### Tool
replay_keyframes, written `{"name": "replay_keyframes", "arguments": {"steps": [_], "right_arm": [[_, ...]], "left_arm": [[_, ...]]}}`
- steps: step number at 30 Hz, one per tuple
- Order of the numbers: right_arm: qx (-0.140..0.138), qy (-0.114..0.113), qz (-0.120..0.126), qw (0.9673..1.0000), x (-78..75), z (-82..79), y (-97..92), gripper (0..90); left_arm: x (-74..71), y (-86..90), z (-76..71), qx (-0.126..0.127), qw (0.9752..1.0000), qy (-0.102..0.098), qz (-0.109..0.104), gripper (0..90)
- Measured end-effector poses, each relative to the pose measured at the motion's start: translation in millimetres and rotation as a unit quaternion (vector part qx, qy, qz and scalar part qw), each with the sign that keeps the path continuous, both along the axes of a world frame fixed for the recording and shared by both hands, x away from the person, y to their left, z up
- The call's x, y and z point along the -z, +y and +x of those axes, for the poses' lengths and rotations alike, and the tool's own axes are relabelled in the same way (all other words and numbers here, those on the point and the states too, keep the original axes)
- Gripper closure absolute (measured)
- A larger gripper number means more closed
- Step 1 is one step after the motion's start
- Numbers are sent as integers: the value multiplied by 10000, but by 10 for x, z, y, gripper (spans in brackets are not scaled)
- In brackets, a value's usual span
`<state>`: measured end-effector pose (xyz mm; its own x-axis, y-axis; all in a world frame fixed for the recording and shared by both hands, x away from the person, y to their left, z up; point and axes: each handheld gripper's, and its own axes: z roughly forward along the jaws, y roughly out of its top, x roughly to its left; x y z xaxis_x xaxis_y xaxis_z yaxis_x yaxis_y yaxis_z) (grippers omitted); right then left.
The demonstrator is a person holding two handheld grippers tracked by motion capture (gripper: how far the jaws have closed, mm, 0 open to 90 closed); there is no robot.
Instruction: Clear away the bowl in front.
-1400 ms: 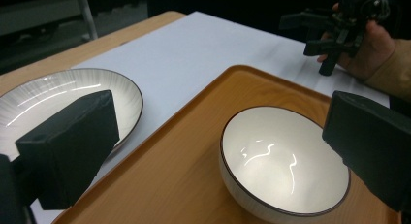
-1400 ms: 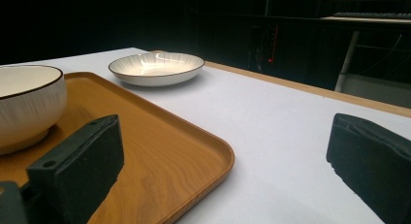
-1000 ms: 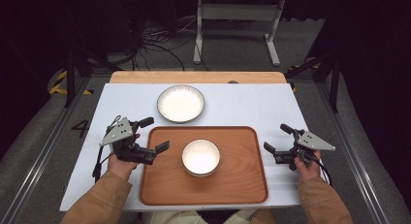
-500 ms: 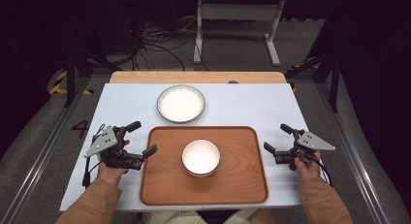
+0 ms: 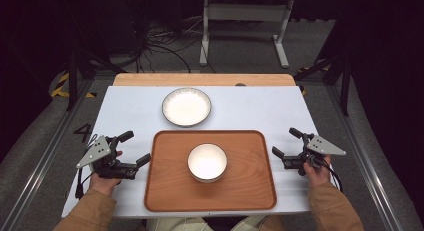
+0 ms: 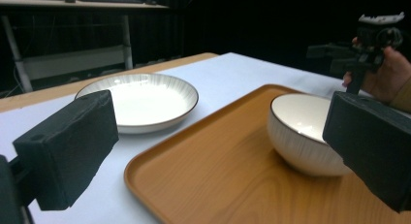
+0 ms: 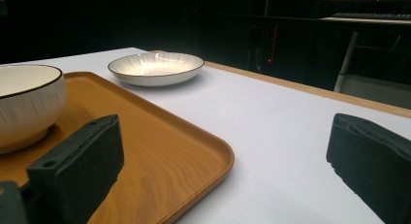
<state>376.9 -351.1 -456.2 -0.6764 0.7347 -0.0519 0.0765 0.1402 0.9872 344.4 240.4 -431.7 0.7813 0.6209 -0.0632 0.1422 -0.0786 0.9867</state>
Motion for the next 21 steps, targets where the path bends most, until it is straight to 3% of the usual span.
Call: {"name": "replay_keyframes", "arguments": {"steps": [5, 13, 21], "right_arm": [[5, -2, -8, 10000, 0, -2, 0, 6], [1, -9, -12, 10000, 0, -3, 1, 6], [3, -19, -3, 10000, 1, -4, 2, 6]], "left_arm": [[39, 54, -12, -41, 10000, -29, 23, 3], [188, 97, 0, -67, 9999, 120, 15, 3], [263, 53, -5, 77, 9994, 307, 115, 3]]}}
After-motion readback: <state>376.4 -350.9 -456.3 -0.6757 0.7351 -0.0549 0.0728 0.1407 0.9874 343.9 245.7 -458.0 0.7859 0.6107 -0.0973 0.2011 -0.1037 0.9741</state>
